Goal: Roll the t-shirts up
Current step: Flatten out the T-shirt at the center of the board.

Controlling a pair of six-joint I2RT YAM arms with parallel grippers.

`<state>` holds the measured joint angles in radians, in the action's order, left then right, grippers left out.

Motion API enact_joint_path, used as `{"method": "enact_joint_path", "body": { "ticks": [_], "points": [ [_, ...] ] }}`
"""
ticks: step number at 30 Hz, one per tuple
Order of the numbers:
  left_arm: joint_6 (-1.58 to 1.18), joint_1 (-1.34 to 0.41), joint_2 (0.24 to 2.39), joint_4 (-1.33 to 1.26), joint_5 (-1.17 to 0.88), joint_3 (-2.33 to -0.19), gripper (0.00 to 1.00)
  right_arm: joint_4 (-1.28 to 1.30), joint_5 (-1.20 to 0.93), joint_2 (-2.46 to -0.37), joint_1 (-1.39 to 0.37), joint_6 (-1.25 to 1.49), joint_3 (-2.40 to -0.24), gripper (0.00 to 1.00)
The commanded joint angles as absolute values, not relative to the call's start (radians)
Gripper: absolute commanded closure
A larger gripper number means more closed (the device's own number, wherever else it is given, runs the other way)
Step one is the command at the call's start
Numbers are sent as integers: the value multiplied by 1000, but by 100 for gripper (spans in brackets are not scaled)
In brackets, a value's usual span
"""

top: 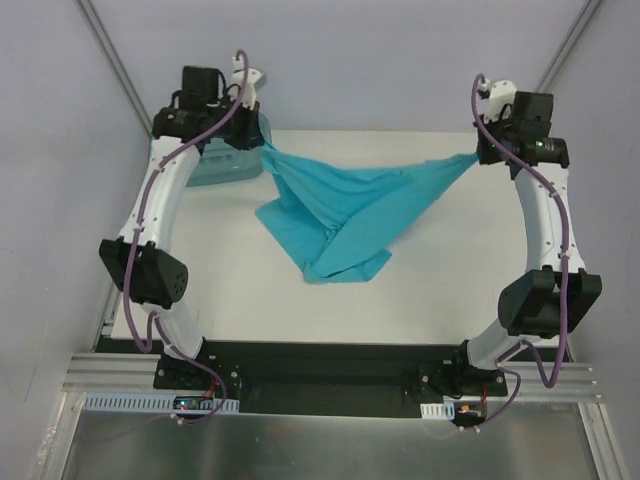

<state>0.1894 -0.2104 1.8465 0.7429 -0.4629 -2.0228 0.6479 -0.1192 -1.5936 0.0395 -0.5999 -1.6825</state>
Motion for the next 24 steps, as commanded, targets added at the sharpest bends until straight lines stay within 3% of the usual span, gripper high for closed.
{"method": "enact_joint_path", "body": {
  "ticks": [1,9,24],
  "points": [
    [236,-153,1724,781,-457,-2068,100,600,-113,-1562,71,-546,-1887,99],
    [209,-89,1582,766,-463,-2181,100,620,-143,-1301,31,-639,-1937,99],
    [199,-63,1077,749,-459,-2083,100,933,-121,-977,5,-660,-2284,99]
  ]
}}
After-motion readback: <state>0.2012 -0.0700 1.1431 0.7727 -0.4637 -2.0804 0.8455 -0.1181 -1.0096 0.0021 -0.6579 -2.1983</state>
